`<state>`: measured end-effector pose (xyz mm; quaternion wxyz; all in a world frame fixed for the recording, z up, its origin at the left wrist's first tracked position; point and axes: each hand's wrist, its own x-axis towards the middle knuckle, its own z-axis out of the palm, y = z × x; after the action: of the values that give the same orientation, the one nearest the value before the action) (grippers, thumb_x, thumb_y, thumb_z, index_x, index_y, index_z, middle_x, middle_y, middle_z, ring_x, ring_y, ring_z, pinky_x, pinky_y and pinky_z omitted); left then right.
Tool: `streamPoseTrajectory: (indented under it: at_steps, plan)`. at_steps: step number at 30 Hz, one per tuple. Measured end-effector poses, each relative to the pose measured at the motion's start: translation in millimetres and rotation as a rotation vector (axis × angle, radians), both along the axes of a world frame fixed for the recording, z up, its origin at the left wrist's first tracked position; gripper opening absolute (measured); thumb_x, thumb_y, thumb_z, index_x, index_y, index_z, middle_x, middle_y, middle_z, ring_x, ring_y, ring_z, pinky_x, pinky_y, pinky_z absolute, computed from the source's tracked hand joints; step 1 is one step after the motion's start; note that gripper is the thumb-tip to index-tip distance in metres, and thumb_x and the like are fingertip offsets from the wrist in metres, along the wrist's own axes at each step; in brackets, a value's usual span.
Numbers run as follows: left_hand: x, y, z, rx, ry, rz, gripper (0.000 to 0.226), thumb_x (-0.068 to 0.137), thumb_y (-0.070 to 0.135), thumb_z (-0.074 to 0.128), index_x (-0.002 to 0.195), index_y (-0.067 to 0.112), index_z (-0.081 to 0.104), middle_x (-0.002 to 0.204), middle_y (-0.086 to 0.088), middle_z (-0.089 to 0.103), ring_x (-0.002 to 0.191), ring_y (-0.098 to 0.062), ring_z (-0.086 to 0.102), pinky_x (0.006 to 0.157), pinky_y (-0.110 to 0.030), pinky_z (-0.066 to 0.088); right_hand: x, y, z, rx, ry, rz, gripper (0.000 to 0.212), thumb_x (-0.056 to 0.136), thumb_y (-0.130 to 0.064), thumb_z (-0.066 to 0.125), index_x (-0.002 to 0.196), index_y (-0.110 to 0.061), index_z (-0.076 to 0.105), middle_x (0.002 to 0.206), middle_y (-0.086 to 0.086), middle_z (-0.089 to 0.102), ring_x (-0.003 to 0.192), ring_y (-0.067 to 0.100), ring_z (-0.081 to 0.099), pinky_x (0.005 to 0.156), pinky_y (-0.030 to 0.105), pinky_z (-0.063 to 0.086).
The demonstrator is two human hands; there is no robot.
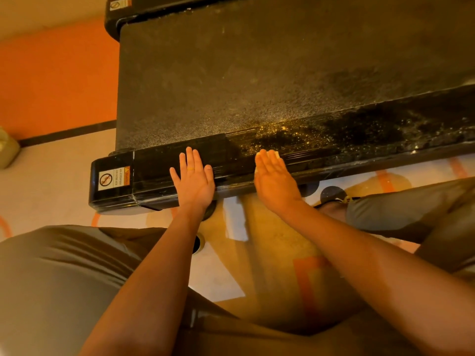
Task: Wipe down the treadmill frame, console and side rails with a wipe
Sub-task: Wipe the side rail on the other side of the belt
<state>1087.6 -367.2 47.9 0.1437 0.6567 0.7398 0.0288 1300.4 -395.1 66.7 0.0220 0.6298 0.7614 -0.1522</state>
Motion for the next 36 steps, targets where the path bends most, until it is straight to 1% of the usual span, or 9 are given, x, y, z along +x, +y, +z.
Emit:
streamPoseTrajectory:
  at_steps: [6, 11, 15, 20, 23, 28, 30, 33, 36]
  plan:
    - [11.6, 5.7, 2.8, -0.013, 0.003, 0.06, 0.06, 0.108, 0.041, 0.017, 0.161, 0.015, 0.005, 0.169, -0.002, -0.003, 0.155, -0.024, -0.007, 0.122, -0.06, -0.002, 5.0, 1.9, 3.0, -0.019, -0.01, 0.065, 0.061, 0.108, -0.023, 0.031, 0.158, -0.007, -0.001, 0.167, 0.011, -0.005, 0.154, 0.027, -0.007, 0.123, 0.037, -0.003]
    - [13.8, 5.2, -0.8, 0.028, 0.015, 0.075, 0.059, 0.108, 0.04, 0.016, 0.161, 0.016, 0.008, 0.169, -0.002, 0.001, 0.155, -0.023, -0.004, 0.122, -0.061, 0.0, 78.6, -6.2, -0.9, 0.004, -0.04, -0.076, 0.058, 0.108, -0.02, 0.027, 0.157, -0.007, -0.001, 0.167, 0.011, -0.003, 0.154, 0.026, -0.007, 0.12, 0.034, -0.007]
    - [13.7, 4.4, -2.4, 0.048, 0.009, 0.072, 0.059, 0.108, 0.04, 0.016, 0.161, 0.015, 0.01, 0.169, -0.003, 0.003, 0.156, -0.024, -0.003, 0.121, -0.061, 0.001, 50.2, -4.2, -1.0, 0.036, 0.044, -0.124, 0.054, 0.109, -0.021, 0.022, 0.156, -0.001, 0.006, 0.165, 0.018, 0.003, 0.153, 0.033, -0.002, 0.121, 0.037, -0.009]
    - [12.6, 5.6, -3.4, 0.047, 0.013, 0.061, 0.06, 0.108, 0.041, 0.016, 0.161, 0.014, 0.01, 0.169, -0.004, 0.003, 0.155, -0.025, -0.003, 0.121, -0.062, 0.001, 33.5, -0.2, -1.3, 0.018, 0.028, 0.001, 0.056, 0.108, -0.019, 0.024, 0.158, -0.005, 0.001, 0.166, 0.012, -0.003, 0.154, 0.029, -0.006, 0.124, 0.038, -0.003]
    - [13.5, 5.1, -3.6, 0.056, 0.015, 0.071, 0.059, 0.108, 0.04, 0.017, 0.161, 0.014, 0.01, 0.169, -0.003, 0.004, 0.156, -0.024, -0.002, 0.121, -0.062, 0.001, 70.3, -0.2, -4.2, 0.02, 0.051, -0.073, 0.058, 0.107, -0.018, 0.029, 0.159, -0.012, 0.003, 0.167, 0.008, -0.001, 0.154, 0.025, -0.005, 0.123, 0.036, -0.002]
    - [14.9, 5.0, -4.4, 0.069, 0.018, 0.083, 0.059, 0.108, 0.04, 0.018, 0.161, 0.016, 0.011, 0.169, -0.003, 0.004, 0.156, -0.024, -0.002, 0.121, -0.06, 0.0, 122.3, -7.6, -3.0, 0.118, 0.056, -0.308, 0.051, 0.102, -0.014, 0.032, 0.151, 0.002, 0.029, 0.158, 0.021, 0.029, 0.148, 0.036, 0.025, 0.121, 0.047, 0.021]
    - [15.5, 5.6, -4.8, 0.067, 0.02, 0.092, 0.058, 0.108, 0.04, 0.017, 0.161, 0.016, 0.01, 0.169, -0.002, 0.004, 0.156, -0.023, -0.002, 0.121, -0.06, -0.001, 117.7, -6.6, -2.8, 0.133, 0.055, -0.344, 0.052, 0.101, -0.016, 0.027, 0.148, 0.004, 0.032, 0.155, 0.024, 0.033, 0.145, 0.038, 0.028, 0.119, 0.05, 0.025]
    - [16.0, 5.7, -5.3, 0.067, 0.021, 0.096, 0.058, 0.108, 0.04, 0.017, 0.161, 0.017, 0.009, 0.169, -0.001, 0.002, 0.156, -0.023, -0.003, 0.122, -0.059, -0.002, 96.0, -10.6, -7.3, 0.103, 0.001, -0.226, 0.055, 0.103, -0.019, 0.016, 0.153, 0.004, 0.023, 0.16, 0.026, 0.022, 0.15, 0.041, 0.017, 0.123, 0.05, 0.016]
    - [15.3, 6.6, -5.4, 0.059, 0.02, 0.095, 0.058, 0.108, 0.04, 0.016, 0.161, 0.017, 0.008, 0.169, -0.001, 0.001, 0.155, -0.022, -0.004, 0.122, -0.059, -0.002, 52.4, -14.3, -6.0, 0.128, 0.026, -0.041, 0.052, 0.109, -0.022, 0.023, 0.156, -0.002, 0.012, 0.165, 0.017, 0.009, 0.153, 0.032, 0.002, 0.122, 0.038, -0.003]
